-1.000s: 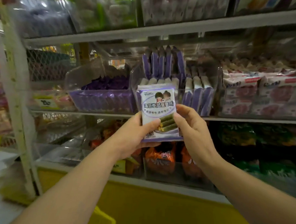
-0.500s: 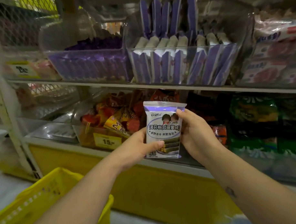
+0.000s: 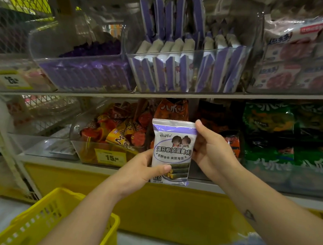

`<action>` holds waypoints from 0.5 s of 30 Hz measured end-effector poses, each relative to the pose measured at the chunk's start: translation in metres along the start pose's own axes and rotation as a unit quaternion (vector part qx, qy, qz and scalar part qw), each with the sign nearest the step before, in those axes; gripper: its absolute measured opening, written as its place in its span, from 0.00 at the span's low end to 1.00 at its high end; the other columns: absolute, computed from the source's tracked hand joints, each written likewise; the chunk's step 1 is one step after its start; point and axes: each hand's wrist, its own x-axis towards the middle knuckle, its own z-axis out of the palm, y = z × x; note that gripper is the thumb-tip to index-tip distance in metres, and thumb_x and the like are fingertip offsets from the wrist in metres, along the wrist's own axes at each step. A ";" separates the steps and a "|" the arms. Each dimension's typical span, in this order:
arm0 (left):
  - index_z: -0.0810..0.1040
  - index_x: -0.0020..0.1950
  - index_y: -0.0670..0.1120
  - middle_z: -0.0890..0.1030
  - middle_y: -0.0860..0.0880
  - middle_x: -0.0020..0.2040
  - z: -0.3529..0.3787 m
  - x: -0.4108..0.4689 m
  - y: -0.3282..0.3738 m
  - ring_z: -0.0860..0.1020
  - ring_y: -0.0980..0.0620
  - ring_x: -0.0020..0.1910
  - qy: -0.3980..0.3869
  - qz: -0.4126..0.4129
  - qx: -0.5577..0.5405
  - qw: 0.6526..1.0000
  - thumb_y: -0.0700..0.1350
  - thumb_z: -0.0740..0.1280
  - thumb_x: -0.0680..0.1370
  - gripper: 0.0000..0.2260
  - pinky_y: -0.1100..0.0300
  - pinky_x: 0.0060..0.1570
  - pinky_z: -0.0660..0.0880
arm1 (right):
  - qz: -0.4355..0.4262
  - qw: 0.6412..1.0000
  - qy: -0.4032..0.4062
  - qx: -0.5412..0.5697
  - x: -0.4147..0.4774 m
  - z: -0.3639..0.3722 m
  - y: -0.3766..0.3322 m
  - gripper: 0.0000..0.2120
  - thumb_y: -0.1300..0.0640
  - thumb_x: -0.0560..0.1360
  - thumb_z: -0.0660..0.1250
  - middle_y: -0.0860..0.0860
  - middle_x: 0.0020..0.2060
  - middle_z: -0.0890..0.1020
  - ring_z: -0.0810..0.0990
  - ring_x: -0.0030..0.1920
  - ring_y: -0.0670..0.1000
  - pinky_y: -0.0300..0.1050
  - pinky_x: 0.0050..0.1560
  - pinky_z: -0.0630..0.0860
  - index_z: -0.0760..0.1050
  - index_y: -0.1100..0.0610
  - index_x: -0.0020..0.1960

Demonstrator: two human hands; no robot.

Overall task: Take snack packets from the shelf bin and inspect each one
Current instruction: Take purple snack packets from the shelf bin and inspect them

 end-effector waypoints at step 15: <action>0.77 0.61 0.56 0.83 0.57 0.53 0.005 -0.003 0.005 0.81 0.59 0.51 0.070 0.028 0.187 0.979 0.44 0.73 0.75 0.16 0.57 0.51 0.79 | -0.096 0.952 -0.029 -0.289 -0.002 -0.016 -0.009 0.07 0.50 0.74 0.69 0.53 0.39 0.86 0.86 0.42 0.53 0.50 0.43 0.82 0.83 0.51 0.41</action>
